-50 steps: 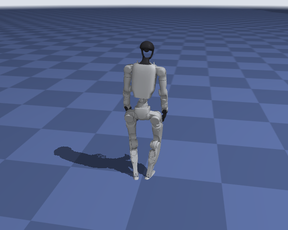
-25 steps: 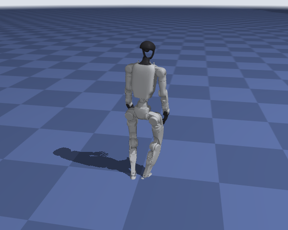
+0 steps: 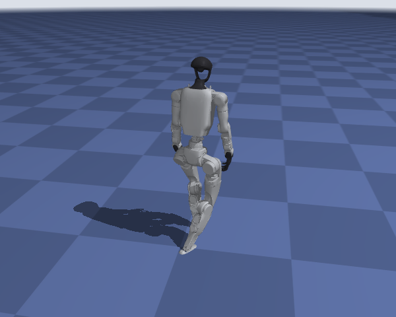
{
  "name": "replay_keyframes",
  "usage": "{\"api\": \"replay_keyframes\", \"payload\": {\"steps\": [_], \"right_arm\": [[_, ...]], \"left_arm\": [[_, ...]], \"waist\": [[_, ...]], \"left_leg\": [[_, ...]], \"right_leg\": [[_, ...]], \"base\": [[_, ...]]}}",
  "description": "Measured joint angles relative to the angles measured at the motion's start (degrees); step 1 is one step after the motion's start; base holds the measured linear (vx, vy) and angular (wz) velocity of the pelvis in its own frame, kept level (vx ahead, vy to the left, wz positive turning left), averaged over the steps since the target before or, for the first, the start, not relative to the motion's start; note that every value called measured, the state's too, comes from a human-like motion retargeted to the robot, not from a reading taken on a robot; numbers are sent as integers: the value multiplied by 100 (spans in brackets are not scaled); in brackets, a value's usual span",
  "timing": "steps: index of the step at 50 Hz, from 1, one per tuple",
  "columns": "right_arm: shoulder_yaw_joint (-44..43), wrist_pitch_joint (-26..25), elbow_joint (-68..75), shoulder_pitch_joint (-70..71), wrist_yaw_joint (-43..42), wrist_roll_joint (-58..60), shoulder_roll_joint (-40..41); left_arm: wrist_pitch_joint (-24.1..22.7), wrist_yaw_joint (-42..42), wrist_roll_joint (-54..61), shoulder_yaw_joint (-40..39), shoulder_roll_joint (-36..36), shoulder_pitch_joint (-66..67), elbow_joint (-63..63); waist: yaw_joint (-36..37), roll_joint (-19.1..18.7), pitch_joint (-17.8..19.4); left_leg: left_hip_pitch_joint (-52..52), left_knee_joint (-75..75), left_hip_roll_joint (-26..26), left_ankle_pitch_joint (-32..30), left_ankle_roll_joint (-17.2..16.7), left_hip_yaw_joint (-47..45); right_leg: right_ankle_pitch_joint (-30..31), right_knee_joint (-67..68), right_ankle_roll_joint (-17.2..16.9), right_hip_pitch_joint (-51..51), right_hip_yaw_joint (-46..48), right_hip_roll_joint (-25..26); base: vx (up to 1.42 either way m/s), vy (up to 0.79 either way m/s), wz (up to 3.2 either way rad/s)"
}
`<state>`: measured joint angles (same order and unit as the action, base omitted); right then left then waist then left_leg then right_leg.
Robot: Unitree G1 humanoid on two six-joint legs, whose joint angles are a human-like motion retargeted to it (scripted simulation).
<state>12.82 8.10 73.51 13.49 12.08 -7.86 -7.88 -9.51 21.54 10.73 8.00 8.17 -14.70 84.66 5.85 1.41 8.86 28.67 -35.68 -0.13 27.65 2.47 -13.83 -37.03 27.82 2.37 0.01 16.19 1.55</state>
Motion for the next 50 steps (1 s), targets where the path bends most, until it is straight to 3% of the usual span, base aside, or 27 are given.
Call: {"api": "replay_keyframes", "payload": {"steps": [4,8,13,17,22,33,40,47,50], "right_arm": [[15,-12,22,-20,16,25,-3],[14,-48,41,-46,20,45,-93],[18,-63,48,-32,-30,204,-175],[96,-79,89,74,-31,420,-201],[192,-109,183,4,-32,536,-227],[97,-157,287,-247,-56,473,-185],[-29,-175,350,-312,-19,237,-189],[-75,-190,368,-183,-190,113,-179],[-189,-240,353,27,-240,105,-165]], "left_arm": [[58,105,93,21,36,91,134],[72,105,107,59,56,136,76],[37,-140,-47,130,77,36,-143],[7,-393,-201,107,55,-242,-269],[-67,-537,-312,133,-47,-386,-345],[-12,-298,-470,196,-214,-98,-108],[-27,-307,-268,29,-26,-26,-88],[-49,-627,-133,-74,287,-59,-229],[3,-661,-138,-86,306,-159,-245]], "waist": [[-62,231,-112],[-284,562,-91],[-656,861,15],[-910,708,195],[-1076,271,285],[-1261,104,230],[-1198,204,143],[-720,235,398],[-408,-121,380]], "left_leg": [[-336,180,-302,-217,107,-148],[-920,632,-867,-225,303,-292],[-1688,1291,-1451,-283,440,-280],[-2393,1932,-1430,-403,366,-104],[-2638,1741,-966,-155,204,-50],[-2968,1414,-679,236,61,-376],[-3299,1339,-585,260,31,-620],[-2299,-1568,392,980,343,-827],[-1375,-2261,983,1311,361,-620]], "right_leg": [[176,1075,-220,-199,127,-525],[747,2986,-510,-692,166,-1485],[328,4110,-299,-1429,33,-2469],[-181,3227,-88,-1729,26,-2273],[51,1795,-96,-1727,-46,-1442],[277,1464,-261,-1554,-186,-1244],[289,1426,-399,-1315,-292,-1281],[9,1200,-257,-685,-230,-860],[223,463,-110,-352,-114,-140]], "base": [[38,3,-12],[36,6,3],[34,3,7],[34,-1,-2],[26,-2,1],[16,-4,-14],[19,-12,-2],[27,-16,-6],[38,-11,-18]]}}
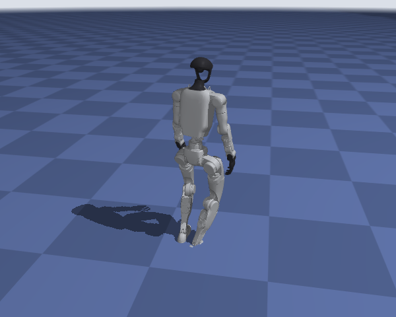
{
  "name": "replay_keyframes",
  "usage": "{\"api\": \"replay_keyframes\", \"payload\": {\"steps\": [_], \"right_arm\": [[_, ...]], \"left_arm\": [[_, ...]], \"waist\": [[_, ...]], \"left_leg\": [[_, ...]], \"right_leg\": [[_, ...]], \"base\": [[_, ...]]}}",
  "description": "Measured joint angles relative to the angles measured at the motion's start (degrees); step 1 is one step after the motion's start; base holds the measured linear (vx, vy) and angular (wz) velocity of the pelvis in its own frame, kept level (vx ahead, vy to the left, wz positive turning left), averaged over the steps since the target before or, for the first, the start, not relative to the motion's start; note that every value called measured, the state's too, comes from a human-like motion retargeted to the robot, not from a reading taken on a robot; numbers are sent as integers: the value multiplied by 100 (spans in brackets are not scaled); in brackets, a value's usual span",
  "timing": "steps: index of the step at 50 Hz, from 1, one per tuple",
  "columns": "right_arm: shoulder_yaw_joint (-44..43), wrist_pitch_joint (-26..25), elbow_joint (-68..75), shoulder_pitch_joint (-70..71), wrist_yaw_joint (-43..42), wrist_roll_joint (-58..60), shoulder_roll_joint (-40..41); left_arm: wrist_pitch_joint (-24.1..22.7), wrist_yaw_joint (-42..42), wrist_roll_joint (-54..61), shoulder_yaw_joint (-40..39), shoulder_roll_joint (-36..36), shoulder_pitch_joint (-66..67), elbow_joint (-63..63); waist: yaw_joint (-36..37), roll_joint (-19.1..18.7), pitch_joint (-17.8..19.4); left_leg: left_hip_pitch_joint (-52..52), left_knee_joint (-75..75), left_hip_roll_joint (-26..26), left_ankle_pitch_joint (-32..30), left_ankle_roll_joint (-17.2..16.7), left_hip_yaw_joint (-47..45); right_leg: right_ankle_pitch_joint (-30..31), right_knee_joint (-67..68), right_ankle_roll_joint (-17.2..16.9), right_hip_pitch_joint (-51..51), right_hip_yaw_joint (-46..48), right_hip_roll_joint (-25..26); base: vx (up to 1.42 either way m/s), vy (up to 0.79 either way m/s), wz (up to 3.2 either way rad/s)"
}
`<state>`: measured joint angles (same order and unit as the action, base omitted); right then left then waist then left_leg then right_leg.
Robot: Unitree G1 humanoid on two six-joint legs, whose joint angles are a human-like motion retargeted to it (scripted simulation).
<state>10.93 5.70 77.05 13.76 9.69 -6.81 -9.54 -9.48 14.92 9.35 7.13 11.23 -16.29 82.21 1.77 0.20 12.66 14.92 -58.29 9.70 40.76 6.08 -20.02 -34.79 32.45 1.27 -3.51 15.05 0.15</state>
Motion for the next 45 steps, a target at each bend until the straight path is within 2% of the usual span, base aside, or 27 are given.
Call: {"api": "replay_keyframes", "payload": {"steps": [2,5,7,10,15,17,19,22,25,27,31,33,35,39,42,45], "right_arm": [[-34,-17,-21,14,30,-38,6],[-50,-29,-40,-2,96,-134,43],[-36,-29,-36,-23,150,-180,74],[8,-34,-15,-79,195,-218,95],[112,-60,32,-86,277,-232,3],[150,-66,12,-50,271,-169,-26],[197,-84,-10,23,255,-64,-33],[297,-113,-13,83,233,47,-7],[374,-99,28,0,223,-5,30],[402,-92,76,-63,250,-38,44],[468,-101,167,-170,261,62,87],[459,-114,221,-117,281,105,82],[463,-128,241,-117,310,106,75],[491,-136,267,-149,319,69,54],[485,-137,324,-135,240,12,34],[457,-145,356,-193,141,-29,38]], "left_arm": [[25,74,-6,-1,-74,58,61],[77,192,-11,26,-180,188,179],[113,252,-6,63,-235,283,265],[175,331,26,127,-305,417,364],[235,345,85,268,-329,457,349],[222,234,64,309,-303,415,242],[211,87,37,303,-278,327,122],[191,-134,15,285,-269,215,29],[144,-219,-33,383,-274,197,56],[129,-200,-77,443,-267,195,73],[131,-188,-142,438,-277,231,78],[161,-133,-110,394,-291,167,169],[188,-116,-74,376,-328,173,268],[230,-160,-156,457,-397,233,369],[234,-253,-300,560,-407,195,357],[205,-314,-404,632,-390,193,287]], "waist": [[122,-14,-65],[189,169,-184],[179,329,-249],[148,430,-314],[-43,878,-277],[-164,1057,-209],[-309,1128,-174],[-526,976,-189],[-641,644,-231],[-628,450,-256],[-499,336,-254],[-411,194,-211],[-382,196,-203],[-528,417,-265],[-646,430,-348],[-711,498,-366]], "left_leg": [[290,487,-139,-102,-75,13],[374,1791,-693,-613,-196,-90],[220,2580,-1071,-1051,-244,-141],[116,2745,-1256,-1292,-269,-144],[-505,3056,-1955,-1324,47,-87],[-742,3163,-2194,-1283,145,-66],[-993,3385,-2320,-1369,161,-34],[-1304,3547,-2171,-1643,3,-44],[-1188,2838,-1605,-1696,-232,-108],[-1013,2193,-1235,-1449,-213,-131],[-700,1394,-884,-774,-56,-128],[-631,1472,-747,-611,-46,-80],[-718,1887,-858,-734,-66,-76],[-1163,2943,-1349,-1263,-124,-156],[-1480,3605,-1530,-1405,-119,-138],[-1601,3536,-1594,-1209,-106,-131]], "right_leg": [[110,-286,-29,186,12,99],[193,-413,-141,373,40,-58],[182,-202,-221,414,51,-252],[221,424,-337,402,106,-465],[656,2766,-643,-163,-102,-1407],[681,3622,-596,-558,-244,-1857],[536,3912,-471,-990,-373,-2094],[372,3252,-359,-1433,-435,-1870],[548,1937,-416,-1451,-439,-1162],[641,1353,-384,-1315,-423,-789],[277,1335,-210,-1053,-344,-611],[328,1076,-200,-790,-311,-387],[421,1103,-254,-682,-355,-387],[540,1610,-373,-1029,-420,-787],[489,1236,-422,-1370,-522,-759],[445,974,-519,-1635,-623,-765]], "base": [[44,-7,-11],[45,-6,4],[44,-5,-4],[43,-5,-16],[43,-2,-13],[42,-1,-4],[43,-2,-3],[43,-6,-10],[40,-9,-16],[36,-7,-24],[36,-4,-27],[40,2,-31],[39,4,-34],[34,5,-27],[34,5,-16],[31,2,-8]]}}
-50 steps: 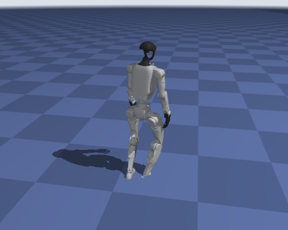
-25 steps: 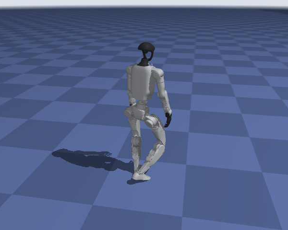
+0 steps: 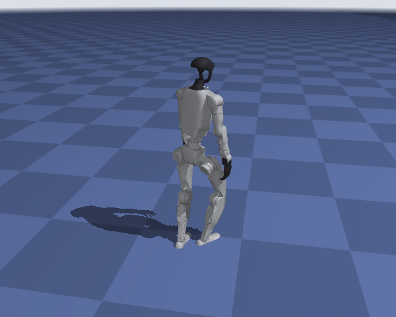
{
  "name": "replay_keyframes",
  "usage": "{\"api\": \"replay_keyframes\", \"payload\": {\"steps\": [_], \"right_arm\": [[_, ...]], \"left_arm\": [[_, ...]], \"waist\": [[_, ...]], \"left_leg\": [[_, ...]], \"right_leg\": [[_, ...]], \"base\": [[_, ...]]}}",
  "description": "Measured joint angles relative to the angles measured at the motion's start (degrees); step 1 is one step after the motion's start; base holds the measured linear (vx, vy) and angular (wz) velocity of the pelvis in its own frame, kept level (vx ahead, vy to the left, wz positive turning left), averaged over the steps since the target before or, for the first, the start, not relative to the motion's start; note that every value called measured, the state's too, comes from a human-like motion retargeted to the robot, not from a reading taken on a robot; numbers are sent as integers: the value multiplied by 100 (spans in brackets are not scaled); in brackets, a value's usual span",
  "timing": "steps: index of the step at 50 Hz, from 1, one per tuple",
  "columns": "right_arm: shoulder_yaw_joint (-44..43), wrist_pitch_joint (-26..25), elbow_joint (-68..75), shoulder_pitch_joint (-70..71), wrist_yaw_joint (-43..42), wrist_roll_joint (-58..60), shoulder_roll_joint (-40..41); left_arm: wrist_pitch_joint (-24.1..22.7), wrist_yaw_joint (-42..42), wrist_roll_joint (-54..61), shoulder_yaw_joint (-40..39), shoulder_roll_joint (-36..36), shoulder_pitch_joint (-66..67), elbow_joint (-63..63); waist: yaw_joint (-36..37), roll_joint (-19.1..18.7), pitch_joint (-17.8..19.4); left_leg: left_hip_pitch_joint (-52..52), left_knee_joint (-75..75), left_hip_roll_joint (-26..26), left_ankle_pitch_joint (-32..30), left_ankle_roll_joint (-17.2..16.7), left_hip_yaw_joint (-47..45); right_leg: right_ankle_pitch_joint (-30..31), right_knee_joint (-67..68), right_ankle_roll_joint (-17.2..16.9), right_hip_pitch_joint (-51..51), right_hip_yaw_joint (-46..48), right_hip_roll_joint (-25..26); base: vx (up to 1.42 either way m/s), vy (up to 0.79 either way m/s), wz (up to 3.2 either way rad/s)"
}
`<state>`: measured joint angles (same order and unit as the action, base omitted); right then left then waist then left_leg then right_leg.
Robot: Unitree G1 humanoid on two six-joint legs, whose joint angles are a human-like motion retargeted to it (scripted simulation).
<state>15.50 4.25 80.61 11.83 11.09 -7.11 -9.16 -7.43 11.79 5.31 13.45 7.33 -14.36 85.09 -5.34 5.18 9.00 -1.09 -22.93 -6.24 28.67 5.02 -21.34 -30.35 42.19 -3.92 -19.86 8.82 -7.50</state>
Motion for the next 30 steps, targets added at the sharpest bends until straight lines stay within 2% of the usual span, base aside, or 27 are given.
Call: {"api": "replay_keyframes", "payload": {"steps": [6,9,13,16,18,20,23,26,30], "right_arm": [[-72,43,31,7,-173,14,-42],[-98,79,11,31,-268,27,-70],[-143,81,-106,127,-403,50,-82],[-212,67,-242,259,-477,75,-75],[-240,72,-316,316,-491,65,-71],[-219,85,-362,310,-486,31,-66],[-167,105,-375,296,-424,17,-79],[-84,125,-356,237,-404,33,-81],[10,147,-300,185,-401,69,-126]], "left_arm": [[-63,-145,-40,-37,130,-47,-149],[-68,-233,4,-96,204,-17,-224],[-34,-383,106,-180,286,32,-350],[-5,-440,191,-231,290,34,-416],[-7,-426,243,-237,258,53,-414],[-19,-390,271,-230,200,115,-370],[-30,-371,259,-166,121,188,-266],[-22,-387,261,-75,65,294,-207],[-3,-382,290,8,49,361,-176]], "waist": [[143,-54,-78],[338,-121,-15],[730,-250,86],[1044,-308,113],[1192,-274,95],[1252,-157,59],[1216,60,-3],[1139,105,-31],[929,256,-62]], "left_leg": [[-22,-829,201,307,-45,-20],[314,-2126,598,485,-55,16],[1034,-3896,1363,833,164,58],[1608,-4134,1607,1128,300,195],[1887,-3662,1473,1172,301,256],[2020,-2792,1103,1004,214,265],[1925,-1082,352,311,30,308],[1949,-603,-10,-69,-76,496],[1664,-371,-528,-438,24,752]], "right_leg": [[147,-319,24,128,59,204],[89,-286,136,389,102,397],[-106,-275,307,746,200,723],[-75,-551,333,1062,176,963],[47,-778,277,1270,118,999],[120,-802,166,1398,58,864],[152,-632,0,1493,0,527],[61,-59,-46,1475,-109,386],[13,1134,-125,1202,-357,55]], "base": [[36,-3,-12],[40,-6,-22],[45,-5,-33],[51,-1,-37],[55,2,-25],[54,2,-10],[52,1,2],[47,-1,-7],[48,-2,0]]}}
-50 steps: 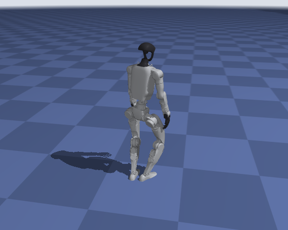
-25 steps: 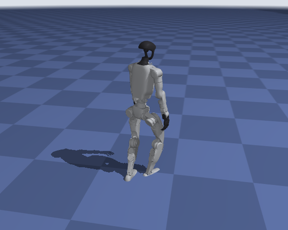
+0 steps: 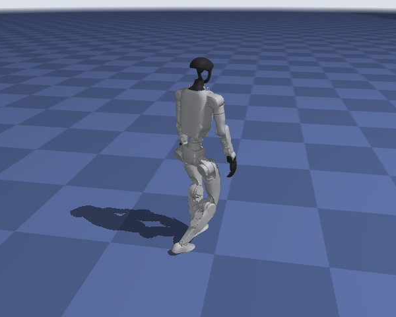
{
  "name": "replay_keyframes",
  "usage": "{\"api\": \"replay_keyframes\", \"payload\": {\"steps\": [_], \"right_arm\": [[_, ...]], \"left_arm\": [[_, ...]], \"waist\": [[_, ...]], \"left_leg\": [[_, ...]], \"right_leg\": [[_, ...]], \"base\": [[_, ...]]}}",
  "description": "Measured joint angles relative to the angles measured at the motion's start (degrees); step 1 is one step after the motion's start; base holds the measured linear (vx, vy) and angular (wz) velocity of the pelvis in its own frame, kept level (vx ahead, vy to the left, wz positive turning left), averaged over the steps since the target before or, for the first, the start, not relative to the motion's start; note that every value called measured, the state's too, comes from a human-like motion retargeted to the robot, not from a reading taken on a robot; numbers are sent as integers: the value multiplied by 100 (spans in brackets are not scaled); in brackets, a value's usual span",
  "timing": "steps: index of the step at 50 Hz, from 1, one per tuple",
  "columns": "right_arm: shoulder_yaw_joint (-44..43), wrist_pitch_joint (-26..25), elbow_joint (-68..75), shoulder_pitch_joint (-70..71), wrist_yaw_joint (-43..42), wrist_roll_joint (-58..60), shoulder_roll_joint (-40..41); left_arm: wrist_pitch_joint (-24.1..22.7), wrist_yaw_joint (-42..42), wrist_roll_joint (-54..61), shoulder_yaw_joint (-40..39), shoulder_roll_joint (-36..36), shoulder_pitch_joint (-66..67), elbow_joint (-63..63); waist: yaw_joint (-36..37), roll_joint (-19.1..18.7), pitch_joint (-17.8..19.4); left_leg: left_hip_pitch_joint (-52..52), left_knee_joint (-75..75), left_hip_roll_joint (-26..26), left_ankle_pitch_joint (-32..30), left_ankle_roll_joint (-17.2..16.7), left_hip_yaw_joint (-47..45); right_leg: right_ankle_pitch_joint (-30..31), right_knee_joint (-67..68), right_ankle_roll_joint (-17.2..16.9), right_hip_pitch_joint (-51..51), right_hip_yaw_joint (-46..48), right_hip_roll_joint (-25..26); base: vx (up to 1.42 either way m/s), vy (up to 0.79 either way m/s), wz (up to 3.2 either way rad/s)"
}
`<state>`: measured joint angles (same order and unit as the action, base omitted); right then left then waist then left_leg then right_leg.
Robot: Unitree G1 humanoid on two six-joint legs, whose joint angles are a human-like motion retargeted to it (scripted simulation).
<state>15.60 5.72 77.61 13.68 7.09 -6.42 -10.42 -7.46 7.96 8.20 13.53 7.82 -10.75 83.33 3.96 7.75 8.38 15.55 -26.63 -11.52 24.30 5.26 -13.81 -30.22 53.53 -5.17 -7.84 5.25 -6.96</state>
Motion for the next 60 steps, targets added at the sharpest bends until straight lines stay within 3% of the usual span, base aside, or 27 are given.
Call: {"api": "replay_keyframes", "payload": {"steps": [5,11,17,21,25,30,38,43,47,53,60], "right_arm": [[96,16,1,-13,-40,177,-16],[205,79,-79,71,-47,238,12],[260,152,-252,86,-179,306,-19],[328,163,-363,139,-301,310,-57],[367,131,-379,179,-314,250,-21],[424,114,-216,128,-281,153,41],[500,88,67,-102,-208,282,63],[520,113,105,-77,-87,280,82],[495,134,12,-3,-19,190,28],[335,101,-151,203,-62,38,-120],[218,142,-232,200,-157,14,-212]], "left_arm": [[-22,-39,-40,99,105,17,-137],[-171,-22,-238,264,364,-6,-315],[-180,97,-351,363,456,218,-412],[-132,85,-314,363,348,443,-383],[-101,116,-312,387,259,598,-411],[-142,134,-424,601,298,634,-493],[-267,97,-600,564,514,506,-654],[-314,187,-542,470,689,483,-734],[-325,192,-510,492,749,584,-772],[-281,184,-368,466,725,730,-705],[-368,47,-331,426,795,916,-772]], "waist": [[-414,79,68],[-576,-636,63],[-253,-861,4],[-108,-669,-70],[-125,-383,-239],[-178,-213,-496],[-31,155,-791],[134,230,-867],[102,289,-955],[-47,26,-1201],[-357,111,-1347]], "left_leg": [[-495,-96,-267,112,143,130],[-346,-1493,811,376,-100,69],[343,-2412,1406,899,-18,26],[399,-1975,1156,940,113,-47],[67,-1363,884,747,222,-375],[-377,-525,764,539,211,-800],[-607,-492,783,936,108,-1496],[-520,-896,1121,845,-109,-1418],[-360,-1518,1462,1004,-45,-1582],[-360,-1825,1739,1197,-61,-1412],[-987,44,800,692,-246,-1197]], "right_leg": [[-218,878,144,-780,-127,-521],[316,-825,212,-1066,58,457],[375,-1094,261,-767,305,835],[105,-620,175,-800,199,660],[131,-33,165,-1203,256,157],[281,-775,-29,-1596,305,-4],[84,-993,-53,-1789,1037,-480],[350,-1555,-186,-1629,1017,-98],[429,-1578,-312,-1783,821,45],[859,-2099,-400,-1938,465,568],[1316,-2315,-761,-2307,260,470]], "base": [[49,-3,7],[47,-6,-26],[42,-1,-69],[37,7,-102],[30,9,-129],[24,3,-132],[17,-6,-131],[11,-5,-168],[3,3,-166],[-3,12,-180],[-14,17,-161]]}}
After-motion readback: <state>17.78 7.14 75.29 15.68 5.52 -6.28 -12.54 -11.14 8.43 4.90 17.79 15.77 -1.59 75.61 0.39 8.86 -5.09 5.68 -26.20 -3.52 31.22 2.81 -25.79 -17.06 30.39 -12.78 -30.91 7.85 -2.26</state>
